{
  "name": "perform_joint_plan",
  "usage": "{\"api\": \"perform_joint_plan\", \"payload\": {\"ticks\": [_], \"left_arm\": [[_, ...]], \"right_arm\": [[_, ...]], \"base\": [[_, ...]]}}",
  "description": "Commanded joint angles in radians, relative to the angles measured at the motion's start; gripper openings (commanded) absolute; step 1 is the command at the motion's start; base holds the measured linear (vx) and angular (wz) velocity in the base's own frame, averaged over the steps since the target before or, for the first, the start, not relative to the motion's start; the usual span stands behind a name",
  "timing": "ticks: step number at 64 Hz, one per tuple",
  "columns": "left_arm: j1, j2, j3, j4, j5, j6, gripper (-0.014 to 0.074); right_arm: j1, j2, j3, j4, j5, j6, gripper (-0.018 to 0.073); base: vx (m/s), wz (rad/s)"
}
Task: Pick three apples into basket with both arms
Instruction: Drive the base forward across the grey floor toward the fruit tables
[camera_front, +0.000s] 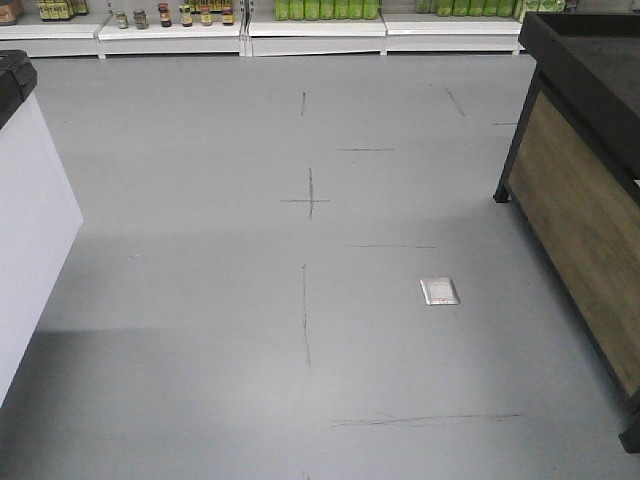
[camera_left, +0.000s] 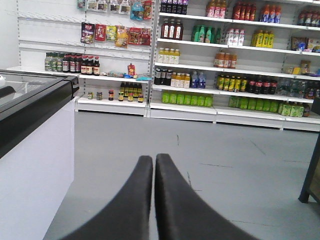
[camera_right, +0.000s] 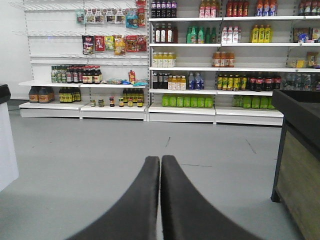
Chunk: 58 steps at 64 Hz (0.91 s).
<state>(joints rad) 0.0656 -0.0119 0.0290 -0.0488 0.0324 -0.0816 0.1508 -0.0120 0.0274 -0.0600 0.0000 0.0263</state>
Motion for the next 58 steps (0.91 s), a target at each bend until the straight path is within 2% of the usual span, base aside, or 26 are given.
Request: {"api": "perform_joint_plan", "payload": {"ticks": [1, 58], "left_arm": [[-0.001, -0.013, 0.002, -0.009, -0.074, -0.005, -0.0007], [-0.001, -0.013, 0.002, -0.009, -0.074, -0.005, -0.0007]], "right_arm": [[0.000, -0.013, 0.014, -0.008, -0.073, 0.000, -0.0008], [0.000, -0.013, 0.014, -0.008, -0.073, 0.000, -0.0008]], "base": [[0.00, 0.00], [0.04, 0.03]]}}
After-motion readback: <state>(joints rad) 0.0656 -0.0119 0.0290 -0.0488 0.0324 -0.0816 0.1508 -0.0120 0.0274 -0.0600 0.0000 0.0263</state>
